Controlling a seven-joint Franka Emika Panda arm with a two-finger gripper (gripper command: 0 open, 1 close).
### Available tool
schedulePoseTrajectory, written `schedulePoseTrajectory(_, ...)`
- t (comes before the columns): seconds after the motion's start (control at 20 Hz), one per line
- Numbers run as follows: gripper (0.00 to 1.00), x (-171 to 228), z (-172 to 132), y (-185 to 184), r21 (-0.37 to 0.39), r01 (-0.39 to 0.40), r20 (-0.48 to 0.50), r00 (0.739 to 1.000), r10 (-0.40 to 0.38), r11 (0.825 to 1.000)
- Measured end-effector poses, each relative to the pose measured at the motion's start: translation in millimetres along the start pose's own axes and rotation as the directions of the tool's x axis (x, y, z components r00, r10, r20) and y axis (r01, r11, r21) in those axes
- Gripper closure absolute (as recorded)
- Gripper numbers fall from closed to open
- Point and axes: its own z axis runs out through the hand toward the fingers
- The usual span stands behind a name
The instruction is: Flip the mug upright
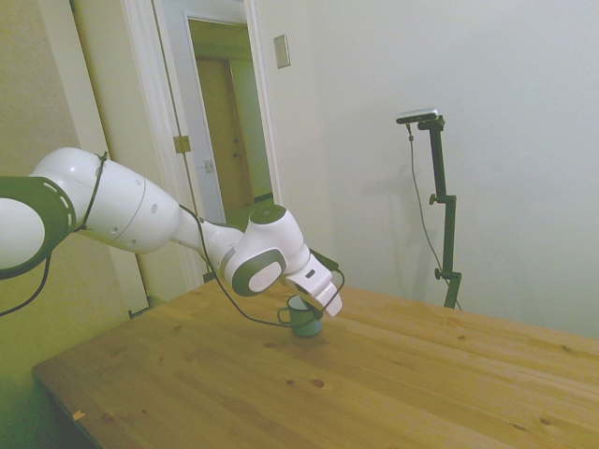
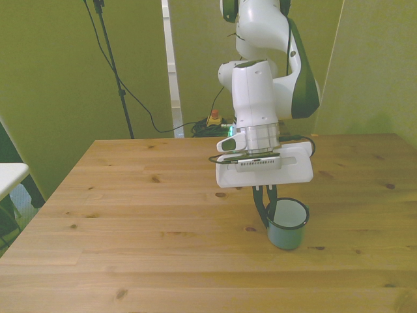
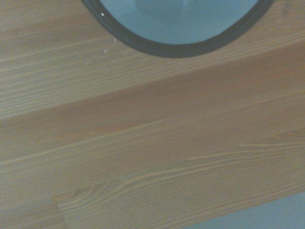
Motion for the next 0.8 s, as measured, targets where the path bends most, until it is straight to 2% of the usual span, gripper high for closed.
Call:
schedulePoseTrajectory(0.35,0.0,-2,-3,-3,0.006,0.004,-0.008,1.0,-0.004,1.0)
schedulePoseTrajectory(0.65,0.0,12,-30,-3,0.029,-0.008,-0.035,0.999,0.009,1.0)
schedulePoseTrajectory(0.8,0.0,19,-53,4,0.035,-0.018,-0.043,0.999,0.019,0.999)
